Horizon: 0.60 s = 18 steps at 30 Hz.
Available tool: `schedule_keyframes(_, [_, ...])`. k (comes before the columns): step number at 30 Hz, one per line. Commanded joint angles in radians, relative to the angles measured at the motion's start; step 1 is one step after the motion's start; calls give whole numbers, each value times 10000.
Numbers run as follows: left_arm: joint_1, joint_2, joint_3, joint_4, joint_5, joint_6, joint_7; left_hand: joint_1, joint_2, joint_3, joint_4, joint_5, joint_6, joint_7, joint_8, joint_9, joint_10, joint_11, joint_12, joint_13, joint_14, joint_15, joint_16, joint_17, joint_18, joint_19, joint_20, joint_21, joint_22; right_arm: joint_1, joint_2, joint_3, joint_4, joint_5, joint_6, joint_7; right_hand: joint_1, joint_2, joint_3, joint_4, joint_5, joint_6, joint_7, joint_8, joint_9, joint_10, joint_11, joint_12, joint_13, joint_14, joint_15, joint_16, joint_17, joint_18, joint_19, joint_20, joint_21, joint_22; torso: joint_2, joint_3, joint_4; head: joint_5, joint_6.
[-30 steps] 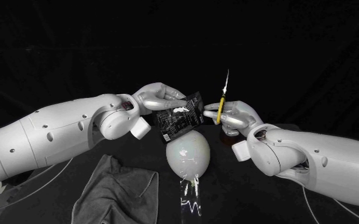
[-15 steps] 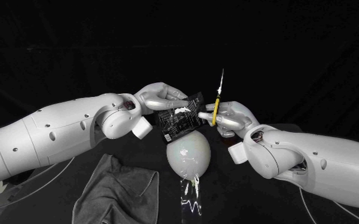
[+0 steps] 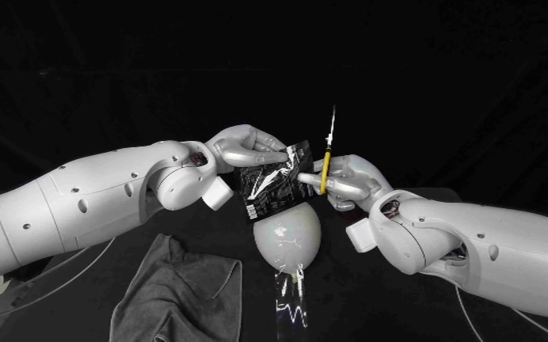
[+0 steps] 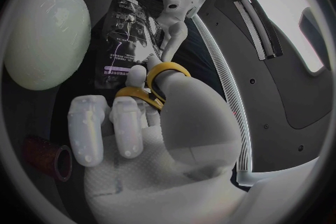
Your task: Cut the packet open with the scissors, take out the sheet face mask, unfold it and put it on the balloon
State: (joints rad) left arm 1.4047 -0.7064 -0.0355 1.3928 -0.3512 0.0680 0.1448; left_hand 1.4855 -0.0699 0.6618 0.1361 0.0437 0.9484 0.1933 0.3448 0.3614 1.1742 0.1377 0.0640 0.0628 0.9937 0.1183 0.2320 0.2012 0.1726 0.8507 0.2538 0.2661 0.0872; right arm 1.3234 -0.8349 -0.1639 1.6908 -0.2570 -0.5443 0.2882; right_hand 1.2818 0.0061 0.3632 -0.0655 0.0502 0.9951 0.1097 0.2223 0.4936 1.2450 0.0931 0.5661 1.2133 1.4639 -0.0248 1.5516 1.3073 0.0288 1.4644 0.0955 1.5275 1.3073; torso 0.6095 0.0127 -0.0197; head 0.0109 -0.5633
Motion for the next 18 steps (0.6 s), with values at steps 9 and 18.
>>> schedule_keyframes(9, [30,77,19,30,-26,52,30,5,124,15,-72,44,61,-27,35,108,66,25,-9,1,96,0,20,-10,111,60,11,71,13,6,36,10,70,-588,-50,-136,139,698,415,121,-16,703,-385,372,208,2701,-1019,6889,154,994,-385,61,2310,-142,677,-377,-40,2355,-3,6,1,7,-52])
schedule_keyframes(18, [33,92,17,85,227,-183,92,-119,62,181,-182,45,-126,107,-58,99,-200,136,-56,-22,-54,80,-129,-57,71,-74,27,29,-20,1,-4,10,170,-679,-983,-221,-11,678,703,81,-33,680,-459,636,681,2656,-1095,6590,-162,986,-469,43,2273,-120,615,-497,-124,2312,-6,5,1,-7,-51])
